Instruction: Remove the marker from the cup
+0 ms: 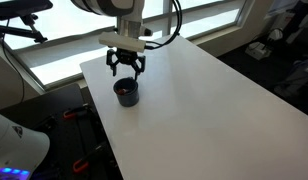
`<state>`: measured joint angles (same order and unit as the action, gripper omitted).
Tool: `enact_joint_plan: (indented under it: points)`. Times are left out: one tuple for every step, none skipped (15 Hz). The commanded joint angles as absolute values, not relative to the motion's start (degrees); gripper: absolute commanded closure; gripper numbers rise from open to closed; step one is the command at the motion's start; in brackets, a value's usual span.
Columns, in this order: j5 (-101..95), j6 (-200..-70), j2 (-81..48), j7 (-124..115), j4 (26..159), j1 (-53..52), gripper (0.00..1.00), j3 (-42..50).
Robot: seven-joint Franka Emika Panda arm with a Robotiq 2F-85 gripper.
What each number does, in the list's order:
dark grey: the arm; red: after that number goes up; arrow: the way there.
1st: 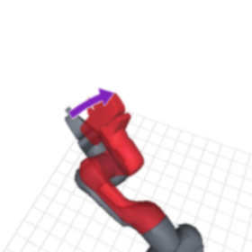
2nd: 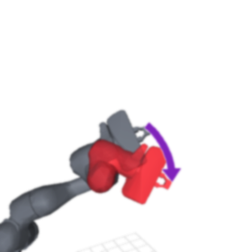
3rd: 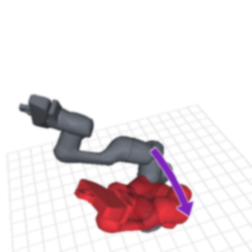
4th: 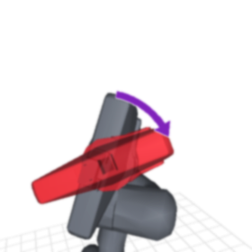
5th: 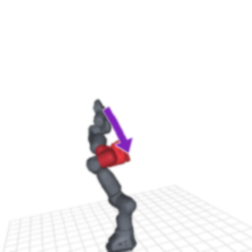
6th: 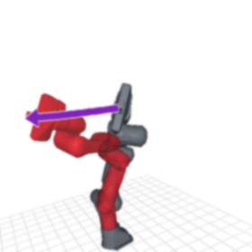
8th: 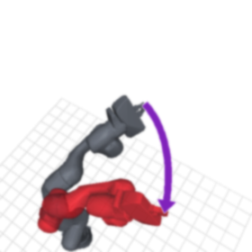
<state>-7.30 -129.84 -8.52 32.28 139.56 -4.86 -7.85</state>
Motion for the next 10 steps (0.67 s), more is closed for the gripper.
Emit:
enact_joint_plan:
  points:
    - [-8.45,-131.87,-9.30,32.41,140.53,-4.54,0.17,-7.68]
    - [-8.37,-131.74,-9.66,32.26,140.51,-4.43,0.21,-7.65]
    - [-8.29,-131.58,-9.98,32.12,140.46,-4.32,0.17,-7.59]
    - [-8.32,-131.53,-10.22,32.00,140.45,-4.22,0.25,-7.54]
    - [-8.35,-131.47,-10.42,31.99,140.43,-4.12,0.25,-7.53]
    - [-8.39,-131.37,-10.56,31.93,140.41,-4.00,0.24,-7.51]
    - [-8.45,-131.30,-10.62,31.85,140.43,-3.89,0.23,-7.49]
    - [-8.50,-131.29,-10.69,31.74,140.45,-3.83,0.24,-7.46]
    - [-8.58,-131.23,-10.74,31.65,140.45,-3.79,0.27,-7.45]
    - [-8.69,-131.20,-10.74,31.50,140.49,-3.77,0.32,-7.42]
